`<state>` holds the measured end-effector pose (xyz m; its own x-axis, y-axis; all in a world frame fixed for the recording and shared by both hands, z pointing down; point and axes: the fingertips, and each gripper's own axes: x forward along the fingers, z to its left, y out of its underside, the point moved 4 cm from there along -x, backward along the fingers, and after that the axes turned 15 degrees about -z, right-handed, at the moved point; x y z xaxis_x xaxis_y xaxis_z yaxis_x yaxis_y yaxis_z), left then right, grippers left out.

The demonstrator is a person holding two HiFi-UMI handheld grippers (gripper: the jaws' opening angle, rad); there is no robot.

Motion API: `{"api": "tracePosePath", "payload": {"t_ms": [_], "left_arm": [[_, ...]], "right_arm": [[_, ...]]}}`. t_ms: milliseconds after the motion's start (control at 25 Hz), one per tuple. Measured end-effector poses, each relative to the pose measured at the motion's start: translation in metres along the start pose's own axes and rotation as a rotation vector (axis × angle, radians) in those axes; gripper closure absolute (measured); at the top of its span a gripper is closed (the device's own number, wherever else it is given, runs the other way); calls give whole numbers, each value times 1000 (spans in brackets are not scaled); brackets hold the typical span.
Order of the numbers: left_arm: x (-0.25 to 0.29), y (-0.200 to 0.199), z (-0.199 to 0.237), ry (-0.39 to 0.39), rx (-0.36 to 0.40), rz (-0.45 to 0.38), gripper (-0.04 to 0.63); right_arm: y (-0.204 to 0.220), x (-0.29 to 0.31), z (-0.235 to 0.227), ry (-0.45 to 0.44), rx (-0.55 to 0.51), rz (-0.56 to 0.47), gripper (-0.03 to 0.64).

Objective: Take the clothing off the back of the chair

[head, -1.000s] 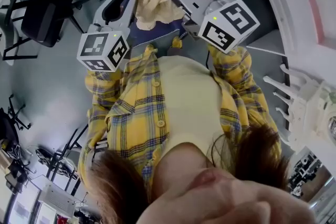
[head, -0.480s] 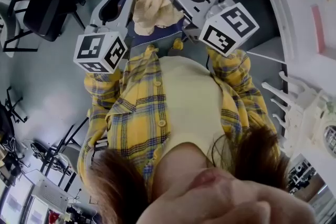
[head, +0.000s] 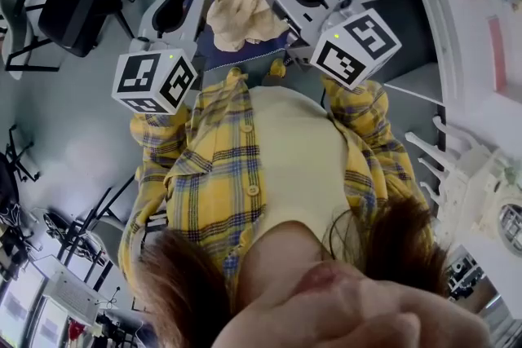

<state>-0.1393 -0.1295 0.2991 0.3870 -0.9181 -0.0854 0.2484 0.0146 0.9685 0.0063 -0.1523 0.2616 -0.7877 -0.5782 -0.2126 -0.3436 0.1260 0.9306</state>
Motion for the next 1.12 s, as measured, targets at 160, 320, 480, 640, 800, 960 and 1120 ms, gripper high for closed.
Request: {"api": "tracePosePath", "payload": {"t_ms": [160,320,480,640,800,960,1120], "left_arm": [[0,-1,2,-9,-6,-7,516],[0,-3,6,-19,-18,-20,551],[0,-4,7,-19,-18,-19,566],[1,-3,7,-19,-12,-14,583],[2,-2,7,-16,-18,-12,588],[3,-2,8,-14,-22,-10,588],[3,-1,10,-15,-25,-6,588]], "right_arm": [[4,0,-3,4,11,9,549],[7,0,-5,6,17,16,549],[9,0,-6,11,19,22,549],[12,-2,-8,18,14,31,549],[14,-2,-9,26,12,36,551],[13,-2,-10,29,16,34,552],[13,-2,-10,33,5,31,555]]}}
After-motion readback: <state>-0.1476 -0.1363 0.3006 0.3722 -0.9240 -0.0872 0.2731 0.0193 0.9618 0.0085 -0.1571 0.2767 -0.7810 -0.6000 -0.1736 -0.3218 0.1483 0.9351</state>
